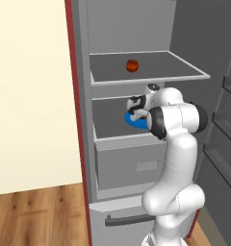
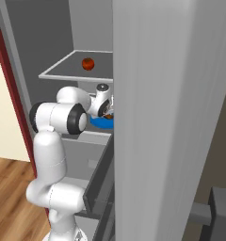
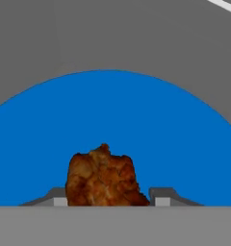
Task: Transport the chicken drumstick from the fridge to the microwave and turn on the microwave.
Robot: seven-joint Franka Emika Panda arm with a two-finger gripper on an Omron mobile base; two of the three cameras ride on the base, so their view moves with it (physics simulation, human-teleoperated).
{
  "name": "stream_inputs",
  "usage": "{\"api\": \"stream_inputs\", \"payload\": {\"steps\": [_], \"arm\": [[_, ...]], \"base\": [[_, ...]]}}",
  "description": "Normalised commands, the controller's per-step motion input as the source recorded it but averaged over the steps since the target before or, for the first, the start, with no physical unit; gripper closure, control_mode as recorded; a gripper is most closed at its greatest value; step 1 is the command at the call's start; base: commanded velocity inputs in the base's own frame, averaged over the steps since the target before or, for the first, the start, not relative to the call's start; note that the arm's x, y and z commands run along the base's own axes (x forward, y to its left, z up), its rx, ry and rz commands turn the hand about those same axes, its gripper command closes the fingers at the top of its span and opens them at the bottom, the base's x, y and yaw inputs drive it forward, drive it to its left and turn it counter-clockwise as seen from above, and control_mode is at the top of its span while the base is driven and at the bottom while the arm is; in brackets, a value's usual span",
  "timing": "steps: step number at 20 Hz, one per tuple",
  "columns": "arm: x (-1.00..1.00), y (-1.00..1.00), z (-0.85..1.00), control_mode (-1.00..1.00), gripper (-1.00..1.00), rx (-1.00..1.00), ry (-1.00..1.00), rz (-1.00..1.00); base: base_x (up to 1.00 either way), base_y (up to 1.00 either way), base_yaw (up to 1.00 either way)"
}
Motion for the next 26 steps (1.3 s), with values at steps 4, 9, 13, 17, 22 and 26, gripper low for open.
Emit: {"api": "stream_inputs", "payload": {"steps": [4,9,13,17,22,26], "arm": [[0.0,0.0,-0.27,-1.0,1.0,-0.13,0.0,0.0],[0.0,0.0,-0.16,-1.0,1.0,-0.02,0.0,0.0],[0.0,0.0,-0.24,-1.0,1.0,0.0,0.0,0.0],[0.0,0.0,-0.16,-1.0,1.0,0.0,-0.06,0.0],[0.0,0.0,-0.03,-1.0,1.0,0.04,-0.15,0.0],[0.0,0.0,-0.06,-1.0,1.0,0.06,-0.1,0.0]], "base": [[0.0,0.0,0.0],[0.0,0.0,0.0],[0.0,0.0,0.0],[0.0,0.0,0.0],[0.0,0.0,0.0],[0.0,0.0,0.0]]}}
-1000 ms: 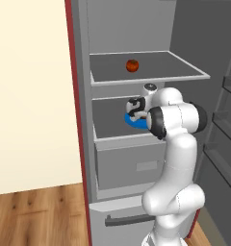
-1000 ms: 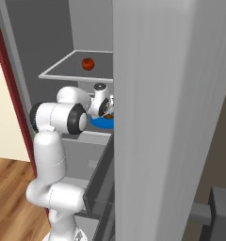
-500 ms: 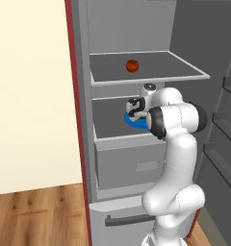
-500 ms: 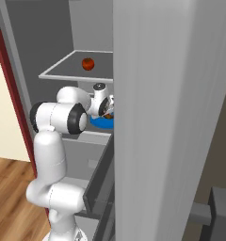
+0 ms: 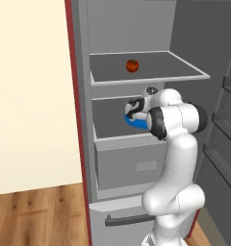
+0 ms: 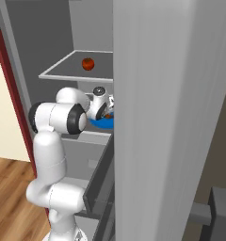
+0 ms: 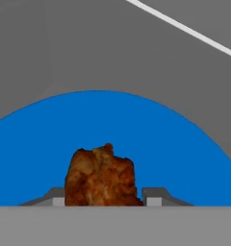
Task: Transport the chicken drumstick from the fridge to the microwave and turn on the microwave.
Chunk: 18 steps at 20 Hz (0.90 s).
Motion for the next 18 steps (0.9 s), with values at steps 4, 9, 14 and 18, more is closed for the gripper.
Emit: {"api": "stream_inputs", "payload": {"steps": [4,9,14,18], "arm": [[-0.09,0.0,0.01,-1.0,1.0,0.08,-0.06,0.0],[-0.39,-0.02,0.04,-1.0,1.0,0.07,-0.04,0.0],[-0.55,-0.04,0.18,-1.0,1.0,0.08,-0.05,0.0],[-0.52,-0.02,0.38,-1.0,1.0,0.12,0.0,0.0]], "base": [[0.0,0.0,0.0],[0.0,0.0,0.0],[0.0,0.0,0.0],[0.0,0.0,0.0]]}}
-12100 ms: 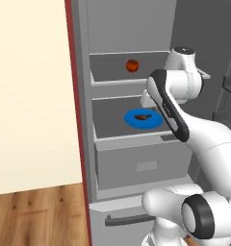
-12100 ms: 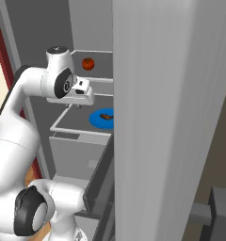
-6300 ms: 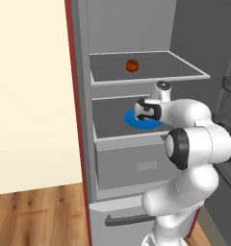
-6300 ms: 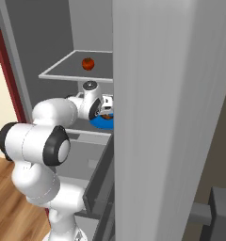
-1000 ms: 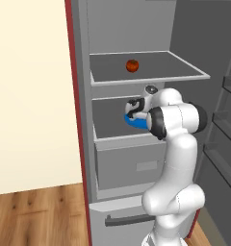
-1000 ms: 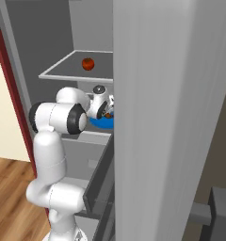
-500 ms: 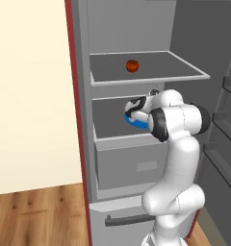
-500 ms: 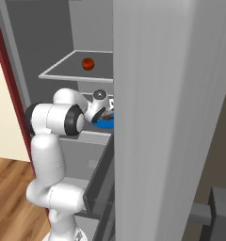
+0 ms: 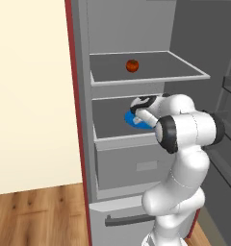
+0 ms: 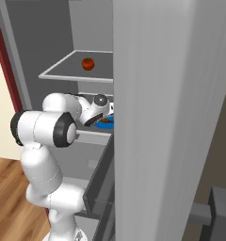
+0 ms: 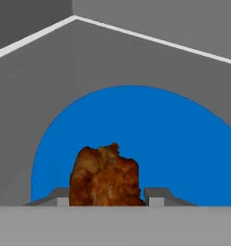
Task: Transport the chicken drumstick from the fridge to the microwave and turn on the microwave.
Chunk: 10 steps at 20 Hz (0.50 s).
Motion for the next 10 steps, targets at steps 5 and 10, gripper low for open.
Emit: {"api": "stream_inputs", "payload": {"steps": [5,10], "arm": [[-0.54,-0.03,0.44,-1.0,1.0,0.11,0.0,0.0],[-0.36,0.0,0.61,-1.0,1.0,0.08,0.0,0.0]], "base": [[0.0,0.0,0.0],[0.0,0.0,0.0]]}}
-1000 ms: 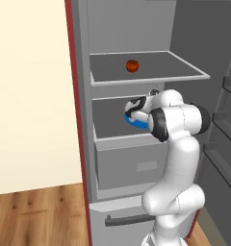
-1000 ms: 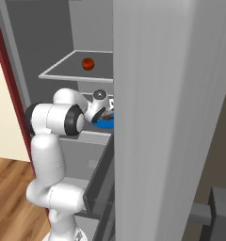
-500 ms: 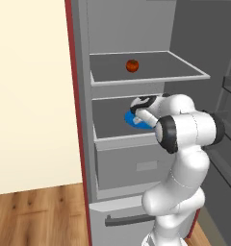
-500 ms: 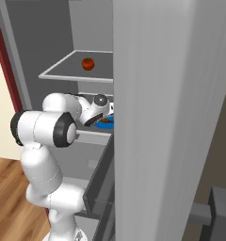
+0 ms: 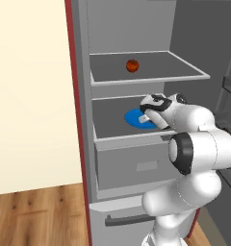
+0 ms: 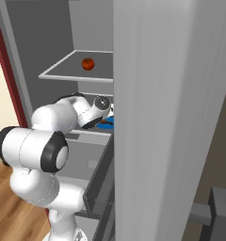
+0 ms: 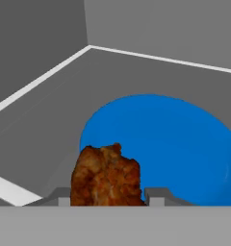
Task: Transport the chicken drumstick from the fridge to the microwave and turn on the microwave.
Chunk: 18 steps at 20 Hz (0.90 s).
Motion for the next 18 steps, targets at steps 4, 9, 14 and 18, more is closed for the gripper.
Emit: {"api": "stream_inputs", "payload": {"steps": [4,9,14,18], "arm": [[-0.27,0.0,0.66,-1.0,1.0,0.03,0.0,0.0],[-0.45,0.0,0.38,-1.0,1.0,0.0,0.0,0.0],[-0.39,0.0,0.48,-1.0,1.0,0.0,0.0,0.0],[-0.45,0.0,0.38,-1.0,1.0,0.0,0.0,0.0]], "base": [[0.0,0.0,0.0],[0.0,0.0,0.0],[0.0,0.0,0.0],[0.0,0.0,0.0]]}}
